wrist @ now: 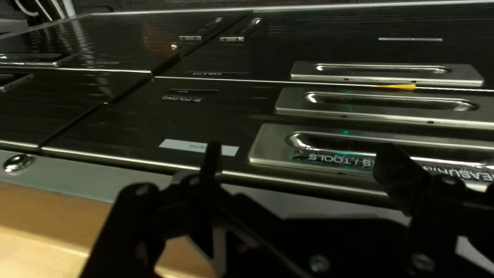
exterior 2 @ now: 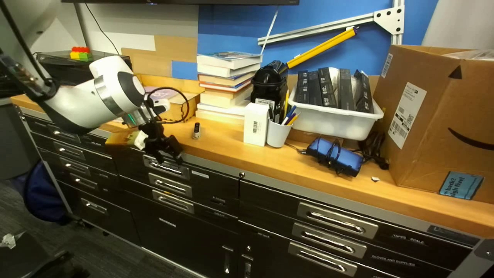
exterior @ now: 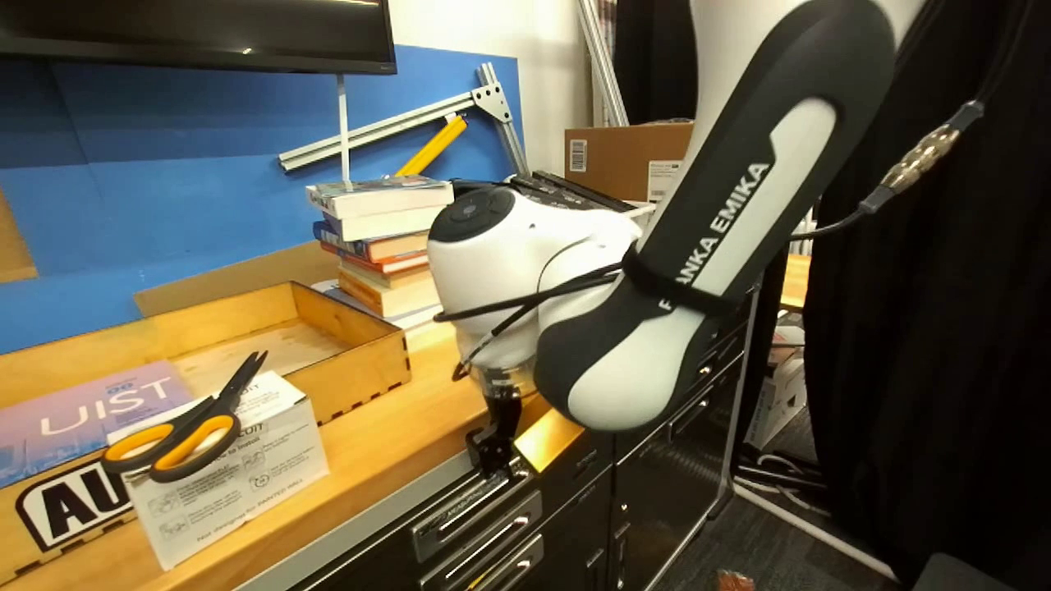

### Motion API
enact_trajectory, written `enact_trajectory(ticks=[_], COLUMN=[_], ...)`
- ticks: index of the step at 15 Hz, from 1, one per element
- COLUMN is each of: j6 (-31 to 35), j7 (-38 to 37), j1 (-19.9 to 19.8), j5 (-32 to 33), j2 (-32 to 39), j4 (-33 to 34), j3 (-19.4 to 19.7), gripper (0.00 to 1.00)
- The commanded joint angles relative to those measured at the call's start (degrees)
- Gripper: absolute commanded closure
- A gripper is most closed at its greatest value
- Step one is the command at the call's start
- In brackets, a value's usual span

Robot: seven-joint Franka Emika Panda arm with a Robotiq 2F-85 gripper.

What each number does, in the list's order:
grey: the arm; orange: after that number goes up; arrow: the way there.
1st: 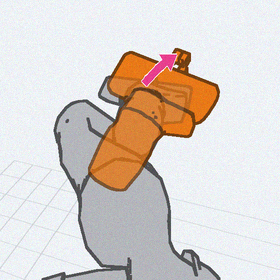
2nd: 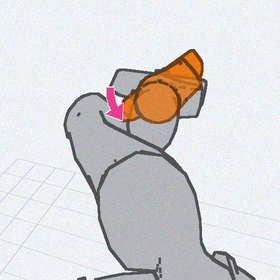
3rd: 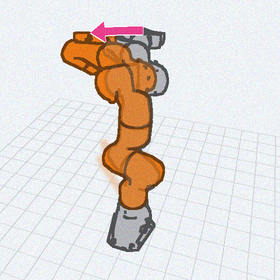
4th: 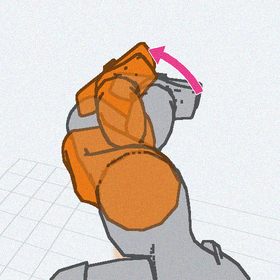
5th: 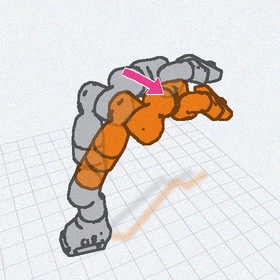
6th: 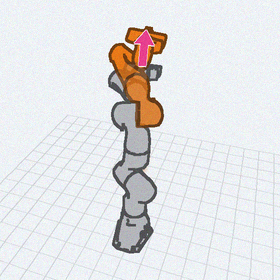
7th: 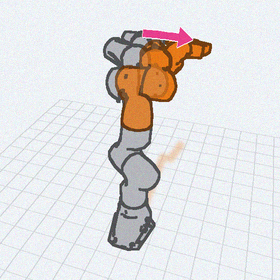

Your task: Put the blue building block inside the open drawer then close the drawer

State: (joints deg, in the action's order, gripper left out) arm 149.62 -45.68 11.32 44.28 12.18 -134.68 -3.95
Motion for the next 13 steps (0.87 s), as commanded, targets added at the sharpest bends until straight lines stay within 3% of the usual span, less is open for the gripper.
enact_trajectory(ticks=[1,7,10,11,13], j6=[-3.3,-15.4,-21.5,-18.9,-21.3], j7=[15.0,39.8,46.2,42.5,44.5], j1=[-2.2,-1.3,-1.3,-2.4,-2.3], j5=[-12.5,-35.3,-39.9,-37.7,-38.9], j2=[-13.4,-30.0,-37.0,-31.8,-35.7], j4=[-7.1,-8.8,-7.5,-6.8,-6.9], j3=[-2.0,-2.5,-1.4,-3.1,-2.6], gripper=[0.00,0.00,0.00,0.00,0.00])
